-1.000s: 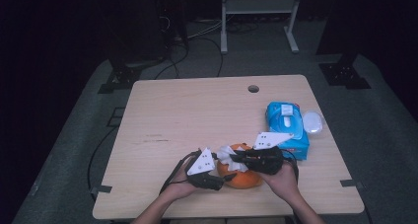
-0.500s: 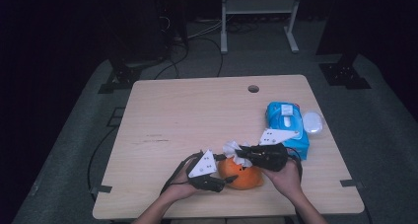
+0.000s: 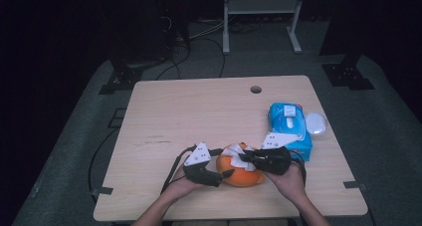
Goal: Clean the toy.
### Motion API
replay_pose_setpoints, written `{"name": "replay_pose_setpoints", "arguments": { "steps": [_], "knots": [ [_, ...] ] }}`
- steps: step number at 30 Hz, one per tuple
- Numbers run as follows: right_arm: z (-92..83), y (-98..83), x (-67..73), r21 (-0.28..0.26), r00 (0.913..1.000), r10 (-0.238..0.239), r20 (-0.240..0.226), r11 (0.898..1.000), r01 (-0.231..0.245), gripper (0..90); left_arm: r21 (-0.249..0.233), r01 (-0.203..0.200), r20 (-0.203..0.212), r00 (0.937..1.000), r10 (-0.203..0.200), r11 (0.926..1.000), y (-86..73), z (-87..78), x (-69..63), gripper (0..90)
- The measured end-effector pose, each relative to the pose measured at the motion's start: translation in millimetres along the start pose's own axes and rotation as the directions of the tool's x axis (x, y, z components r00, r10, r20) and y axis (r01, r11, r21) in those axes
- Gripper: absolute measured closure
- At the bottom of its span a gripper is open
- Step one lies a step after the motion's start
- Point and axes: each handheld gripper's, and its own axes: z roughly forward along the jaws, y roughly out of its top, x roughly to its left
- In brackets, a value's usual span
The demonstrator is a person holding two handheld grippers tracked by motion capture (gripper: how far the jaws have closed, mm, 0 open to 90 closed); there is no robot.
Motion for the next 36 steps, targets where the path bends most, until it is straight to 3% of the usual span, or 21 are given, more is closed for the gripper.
{"name": "replay_pose_setpoints", "arguments": {
  "steps": [3,6,9,12,13,15,21,22,26,27,28,29,32,33,36],
  "knots": [
    [-0.6,-2.0,-8.4,-0.011,0.9995,0.031,0.009,0.999,-0.031,82.3,0.002,-0.011,-0.004,0.9999,0.011,0.9999,1.1,1.6,-2.7,17.2],
    [-1.6,-1.7,-10.5,-0.012,0.9993,0.034,0.013,0.999,-0.034,82.3,0.001,-0.013,-0.019,0.9997,0.013,0.9999,1.2,1.8,-2.6,29.4],
    [-2.5,-0.7,-8.3,-0.019,0.9991,0.041,0.015,0.999,-0.040,82.3,0.005,-0.013,-0.037,0.9992,0.013,0.9999,0.8,1.9,-2.2,34.5],
    [-3.1,5.5,3.5,-0.031,0.9995,0.021,-0.024,0.999,-0.022,82.3,-0.004,0.013,-0.043,0.9990,-0.013,0.9999,1.4,2.7,-1.6,37.2],
    [2.0,9.8,16.0,-0.015,0.9990,-0.027,-0.037,1.000,0.026,82.3,-0.003,0.016,-0.047,0.9988,-0.016,0.9999,1.5,3.2,-1.1,37.6],
    [3.8,10.2,18.6,-0.006,0.9987,-0.041,-0.032,0.999,0.041,82.3,0.004,0.012,-0.048,0.9988,-0.012,0.9999,1.1,2.5,-0.4,37.7],
    [0.4,-1.7,0.9,0.013,0.9997,0.009,-0.024,1.000,-0.008,82.5,0.011,0.079,-0.038,0.9962,-0.079,0.9968,-5.5,-3.2,10.6,37.4],
    [-6.0,-7.6,-7.6,0.023,0.9995,0.030,0.011,0.999,-0.030,82.5,0.008,0.099,-0.034,0.9945,-0.099,0.9951,-6.7,-4.3,13.6,36.8],
    [-9.1,-9.4,-10.6,0.023,0.9988,0.041,0.026,0.999,-0.042,82.4,0.003,0.109,-0.027,0.9937,-0.109,0.9940,-5.5,-3.3,13.9,33.4],
    [-7.0,-8.5,-7.3,0.037,0.9991,0.024,0.035,0.999,-0.025,82.4,-0.006,0.108,-0.031,0.9937,-0.108,0.9942,-3.5,-3.8,13.8,25.8],
    [-5.3,-8.3,-5.6,0.041,0.9992,0.016,0.036,0.999,-0.017,82.4,-0.006,0.108,-0.031,0.9937,-0.108,0.9942,-3.5,-3.8,13.8,24.5],
    [-3.9,-8.3,-4.9,0.044,0.9995,0.014,0.028,0.999,-0.016,82.4,-0.024,0.072,-0.031,0.9969,-0.073,0.9971,0.2,-6.9,12.0,25.0],
    [-2.1,-7.6,-3.9,0.047,0.9996,0.012,0.025,0.999,-0.013,82.4,-0.008,0.035,-0.046,0.9983,-0.035,0.9994,1.6,-6.5,9.2,32.0],
    [-2.4,-6.0,-2.7,0.043,0.9996,0.011,0.027,0.999,-0.012,82.3,-0.007,0.032,-0.049,0.9983,-0.032,0.9995,1.1,-6.1,9.3,38.0],
    [-2.2,-2.1,3.5,0.018,0.9999,0.011,-0.011,1.000,-0.011,82.3,-0.005,0.055,-0.056,0.9969,-0.055,0.9985,-0.5,-6.1,11.7,41.9]
  ]
}}
